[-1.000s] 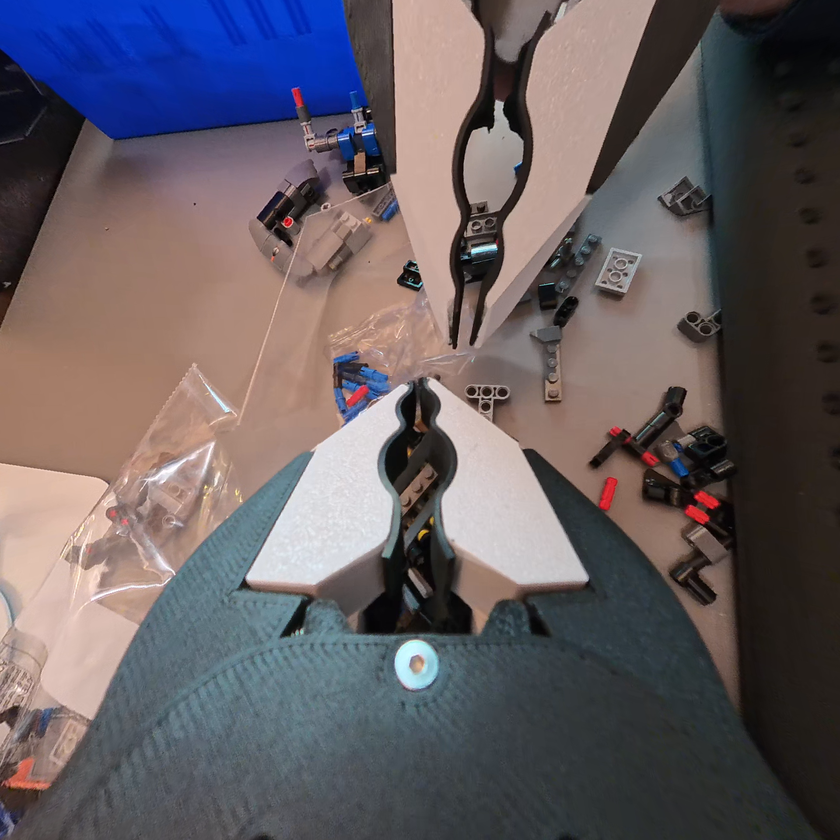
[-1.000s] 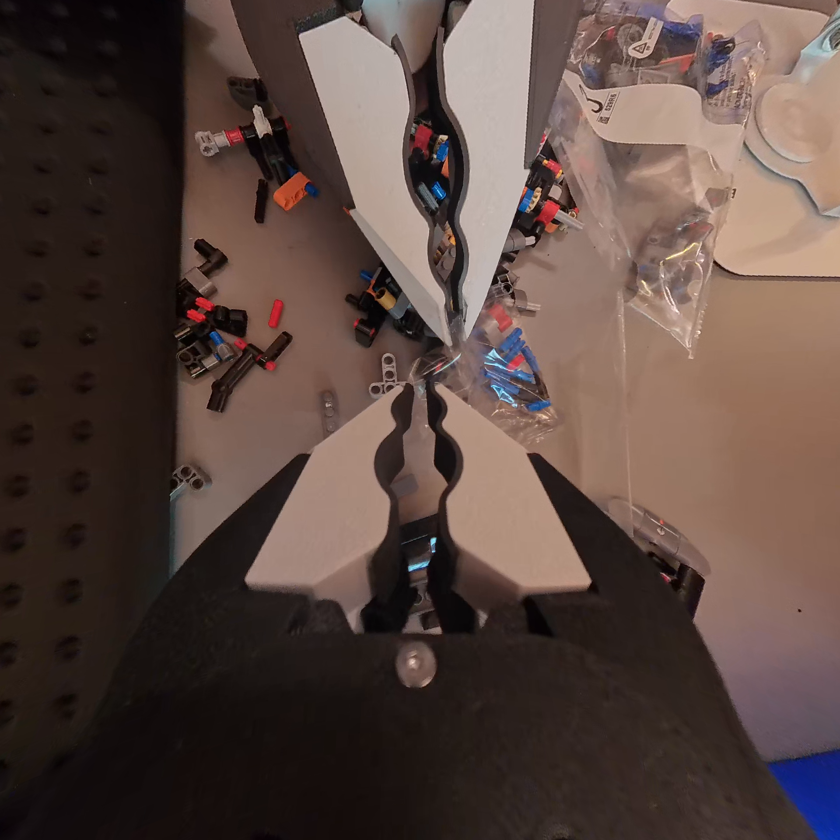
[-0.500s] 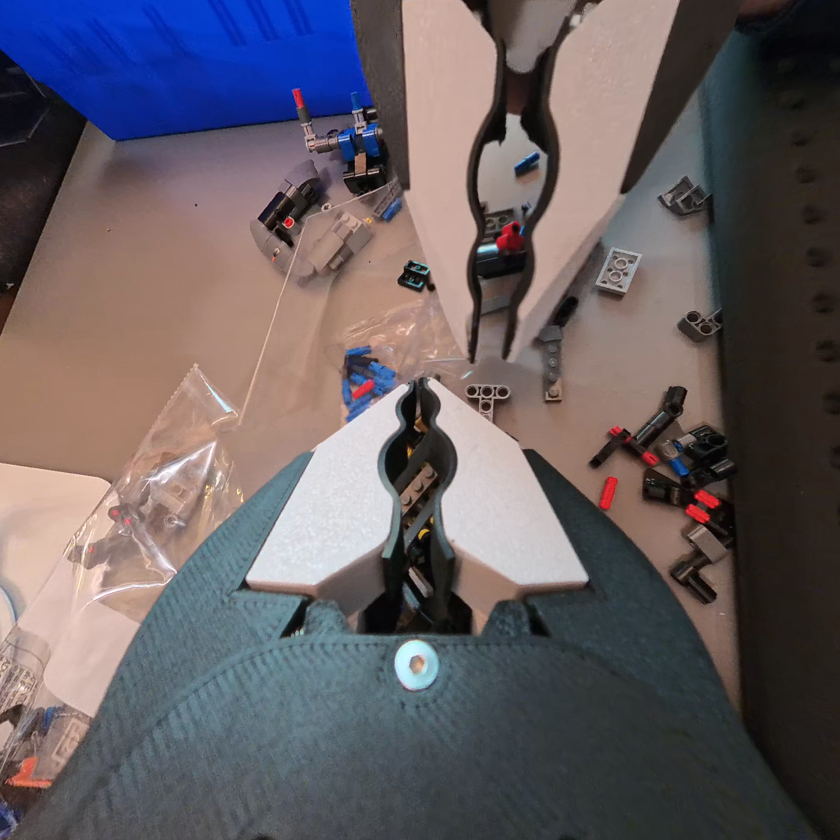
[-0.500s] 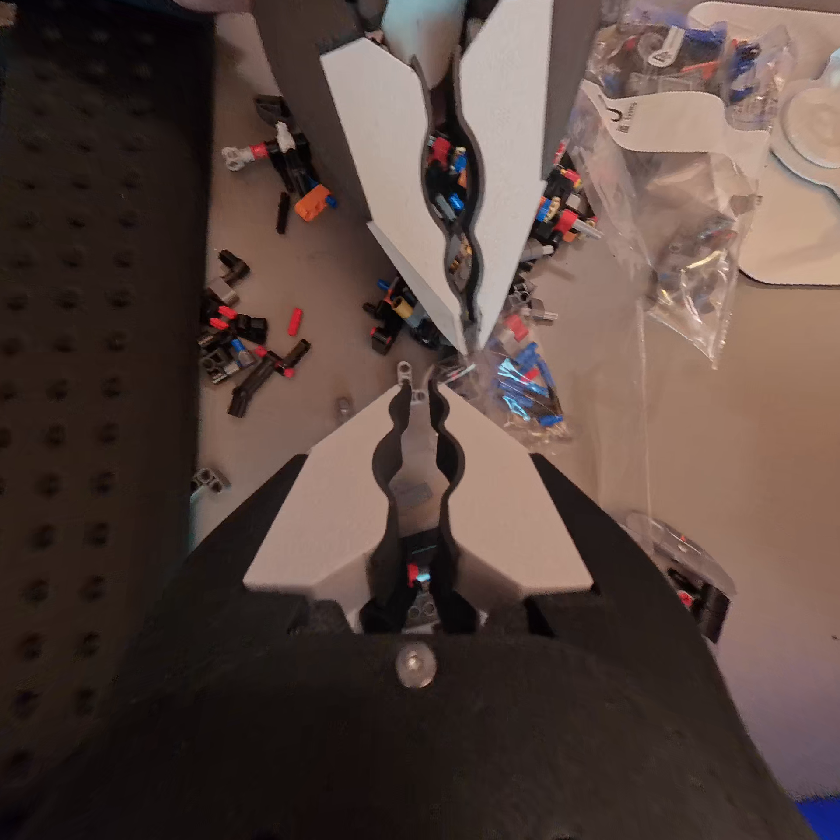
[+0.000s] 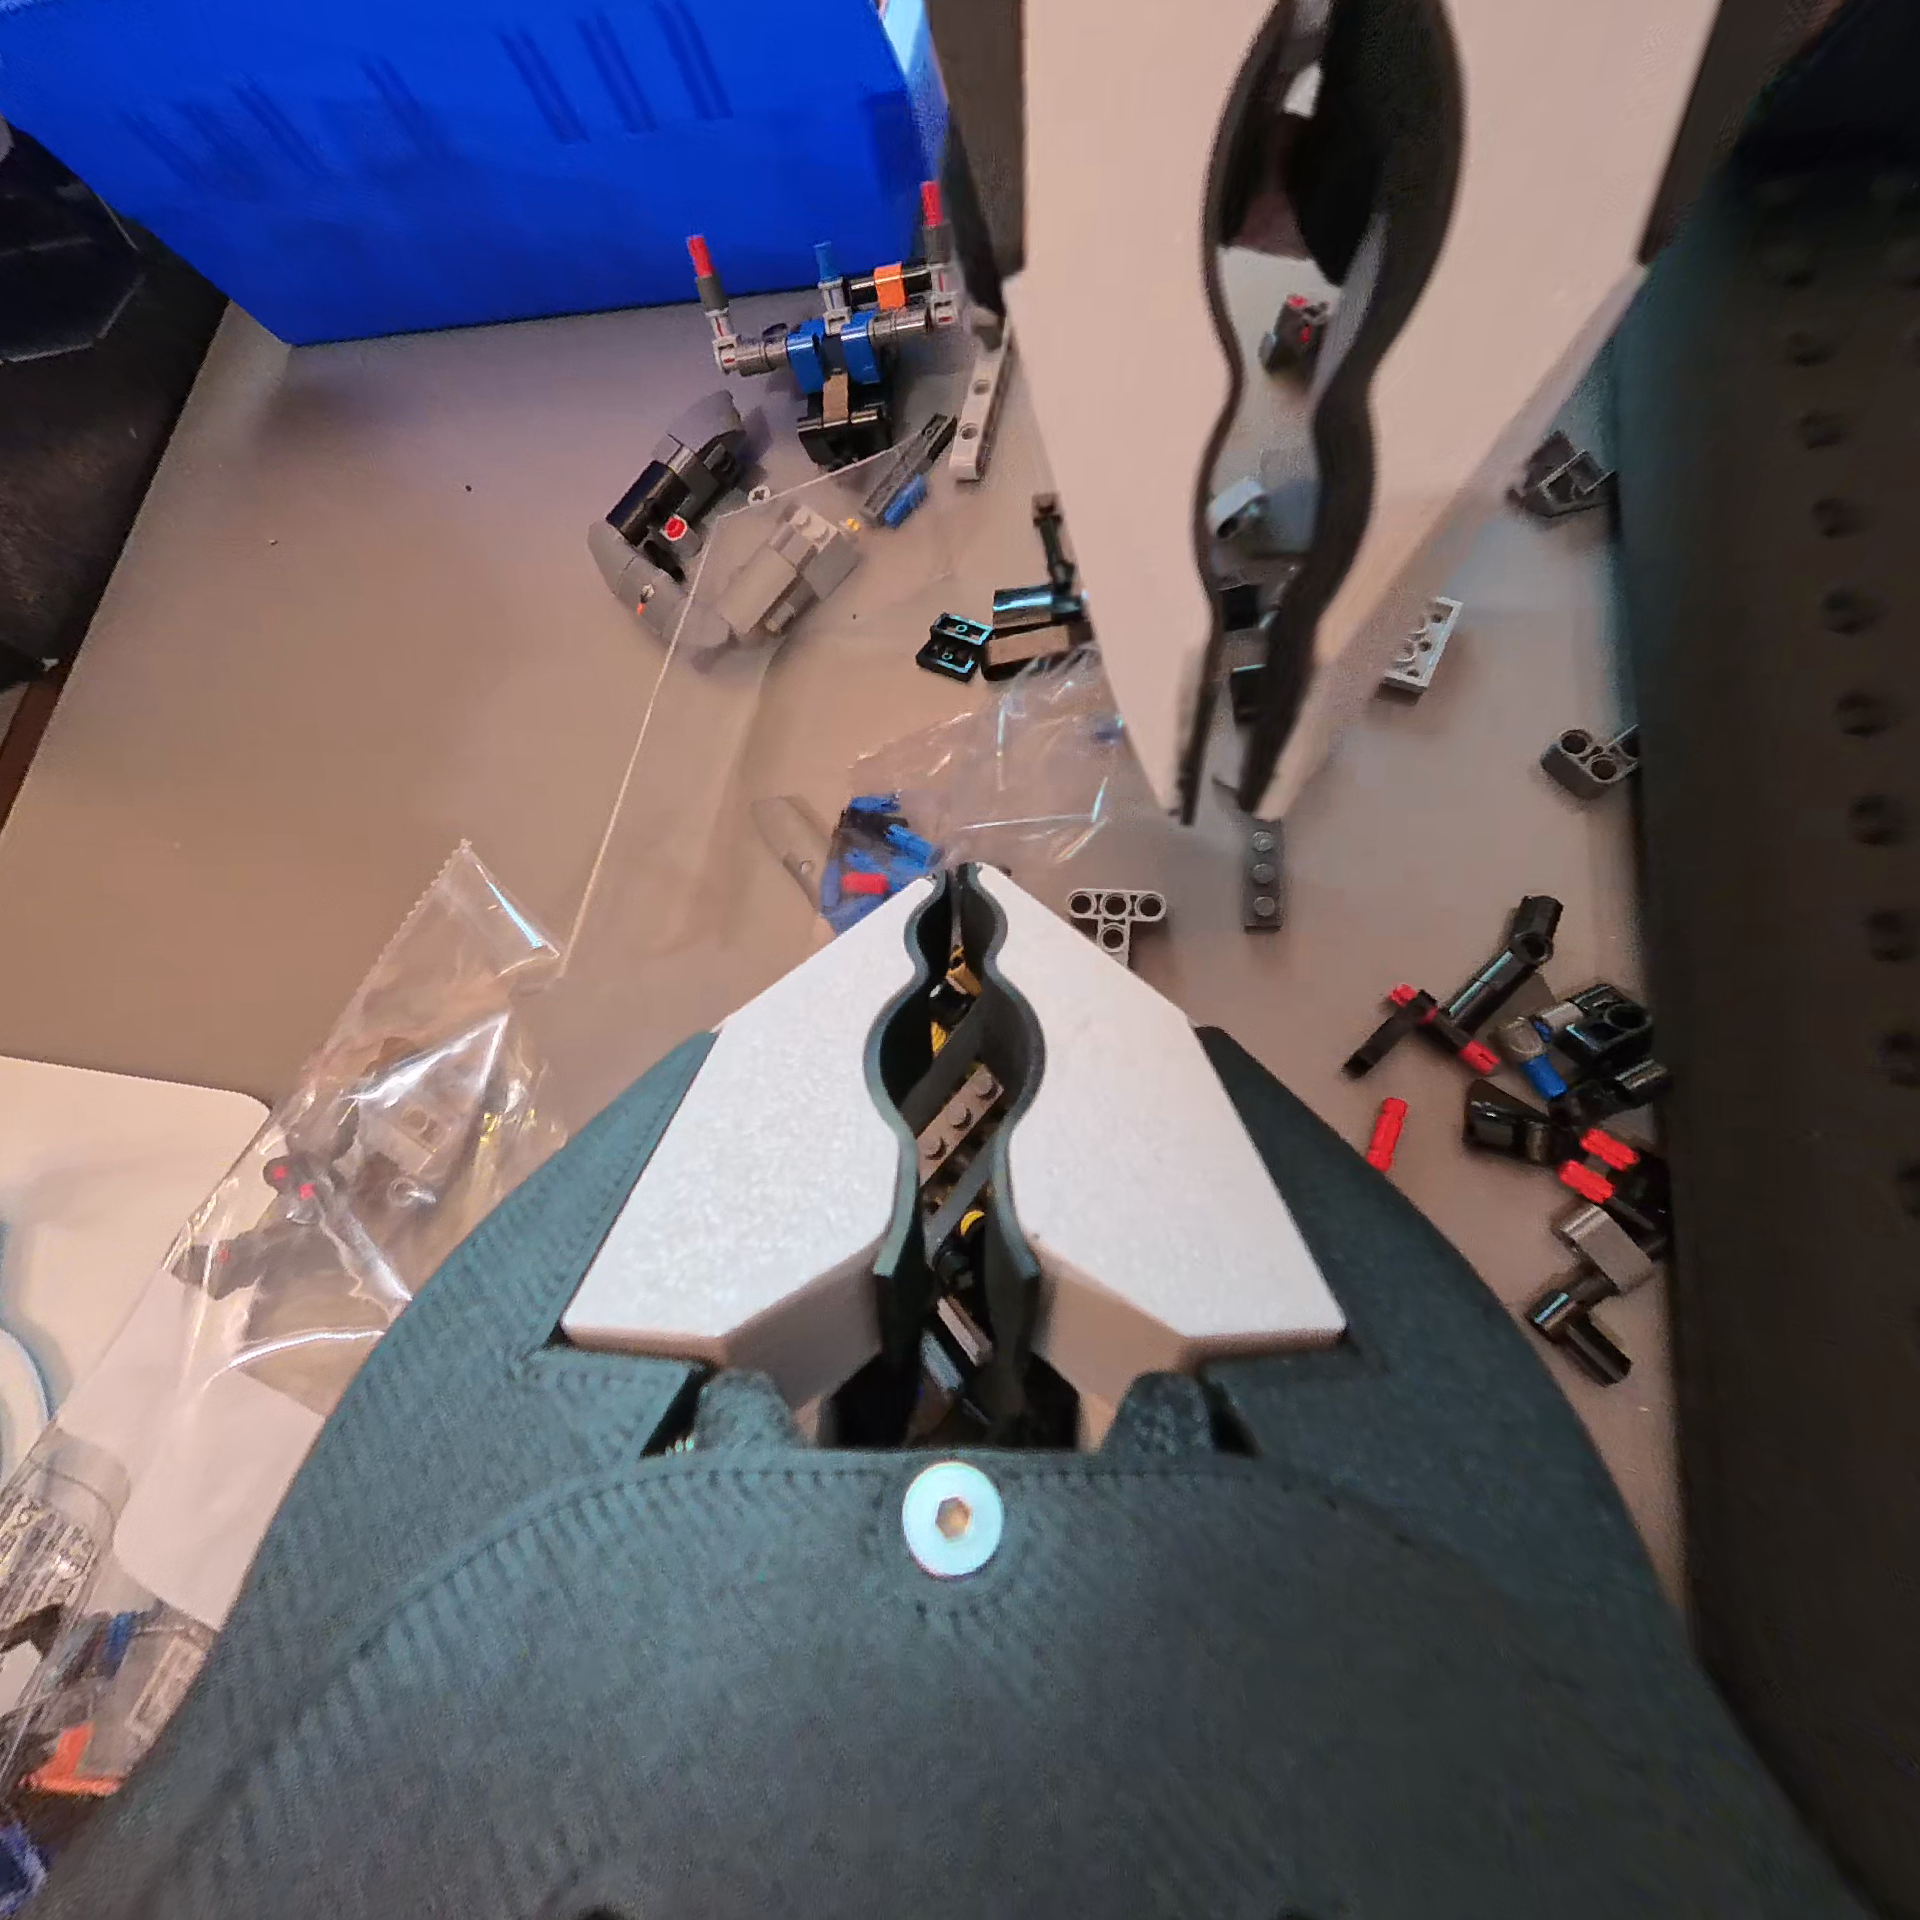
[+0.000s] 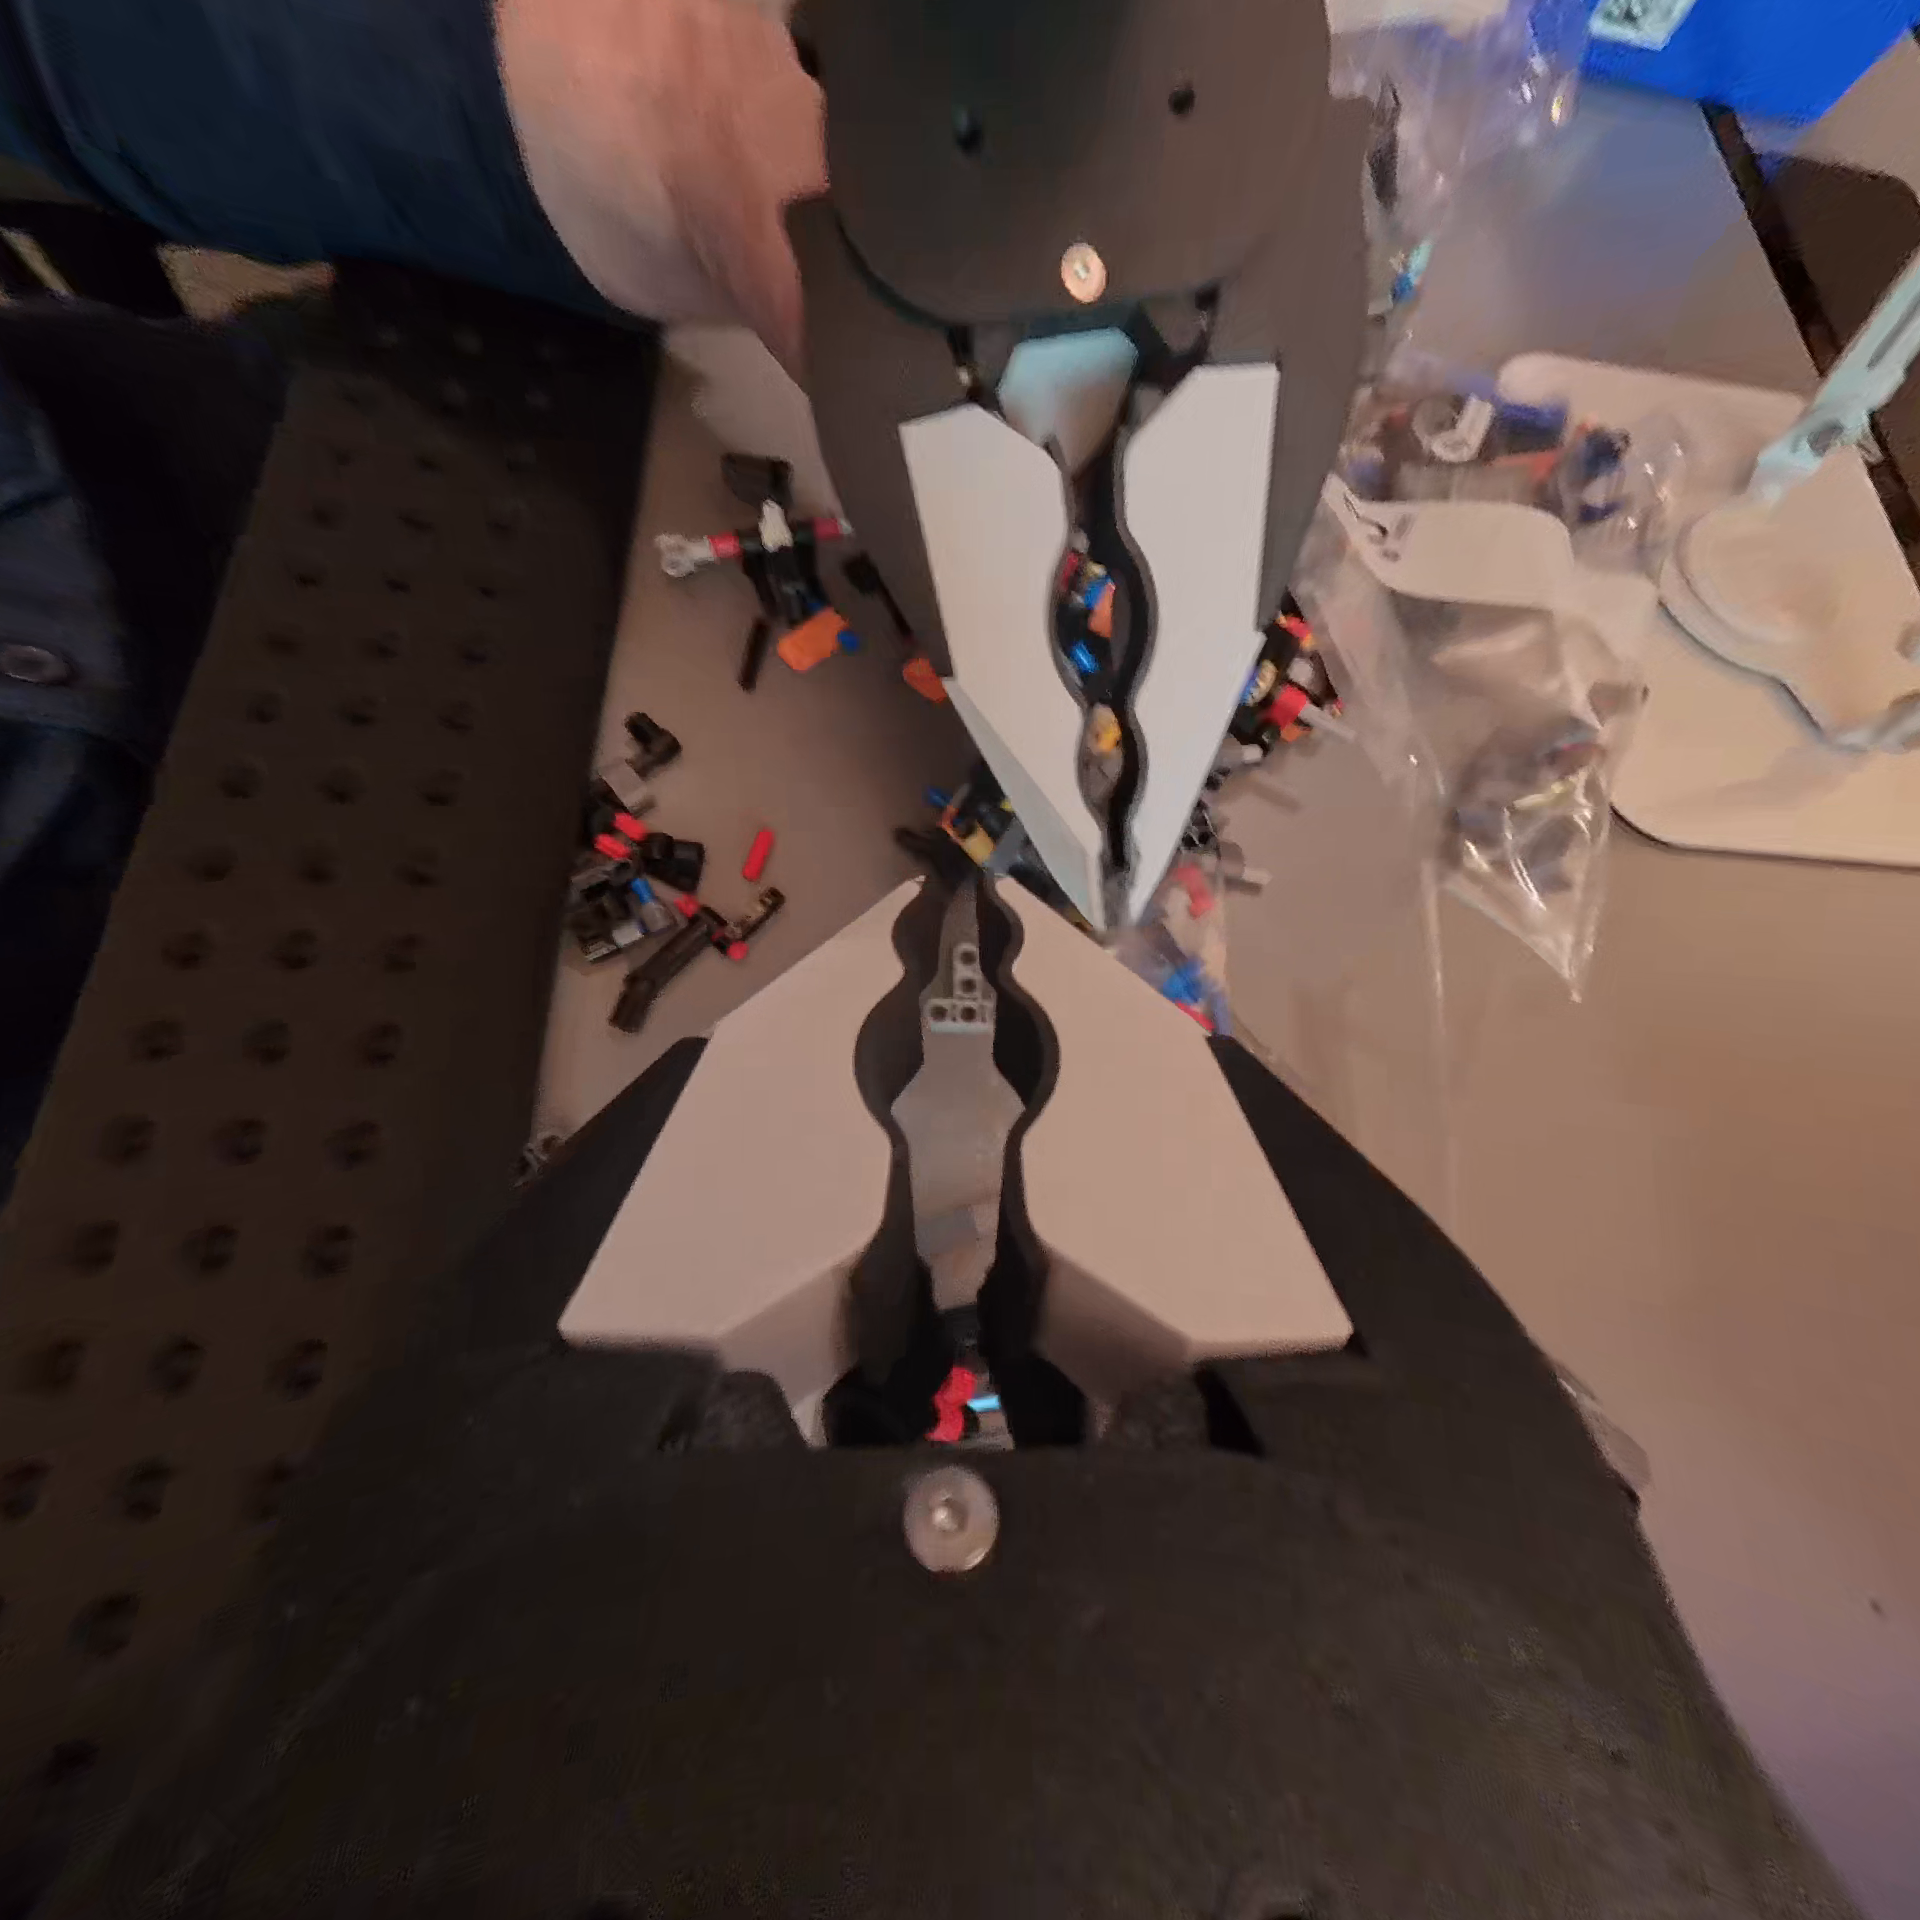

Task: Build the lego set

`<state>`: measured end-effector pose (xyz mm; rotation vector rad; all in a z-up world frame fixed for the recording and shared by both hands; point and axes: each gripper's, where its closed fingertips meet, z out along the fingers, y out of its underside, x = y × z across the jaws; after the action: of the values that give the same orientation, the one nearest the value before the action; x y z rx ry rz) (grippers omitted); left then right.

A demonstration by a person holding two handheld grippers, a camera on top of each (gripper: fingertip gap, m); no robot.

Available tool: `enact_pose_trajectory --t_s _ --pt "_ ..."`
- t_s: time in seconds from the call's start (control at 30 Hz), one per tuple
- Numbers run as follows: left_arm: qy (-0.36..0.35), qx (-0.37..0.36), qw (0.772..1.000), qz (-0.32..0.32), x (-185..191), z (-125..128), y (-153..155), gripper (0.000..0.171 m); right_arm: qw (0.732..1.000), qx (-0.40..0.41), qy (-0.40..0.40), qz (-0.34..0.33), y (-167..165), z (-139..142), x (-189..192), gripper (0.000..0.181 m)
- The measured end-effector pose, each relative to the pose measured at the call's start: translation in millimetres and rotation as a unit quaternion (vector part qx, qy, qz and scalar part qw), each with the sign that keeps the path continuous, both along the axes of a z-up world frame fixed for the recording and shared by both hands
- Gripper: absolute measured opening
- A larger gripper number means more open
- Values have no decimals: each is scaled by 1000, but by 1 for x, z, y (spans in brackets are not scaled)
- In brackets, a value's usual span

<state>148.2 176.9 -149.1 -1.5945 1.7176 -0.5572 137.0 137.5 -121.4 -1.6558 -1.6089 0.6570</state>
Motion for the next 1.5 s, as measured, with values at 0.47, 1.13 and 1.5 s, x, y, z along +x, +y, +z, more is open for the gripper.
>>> enact_pose_trajectory --t_s 0.47,1.13,1.5 --pt "0 1 1000 -1 0 0 0 0 980 -93 -106 141 -62 -52 -19 21" --pt "1 0 1000 0 0 0 0 0 979 -74 -152 117 -52 -69 -18 0" --pt "0 -1 1000 0 0 0 0 0 986 -66 -120 98 -45 -57 -28 5"
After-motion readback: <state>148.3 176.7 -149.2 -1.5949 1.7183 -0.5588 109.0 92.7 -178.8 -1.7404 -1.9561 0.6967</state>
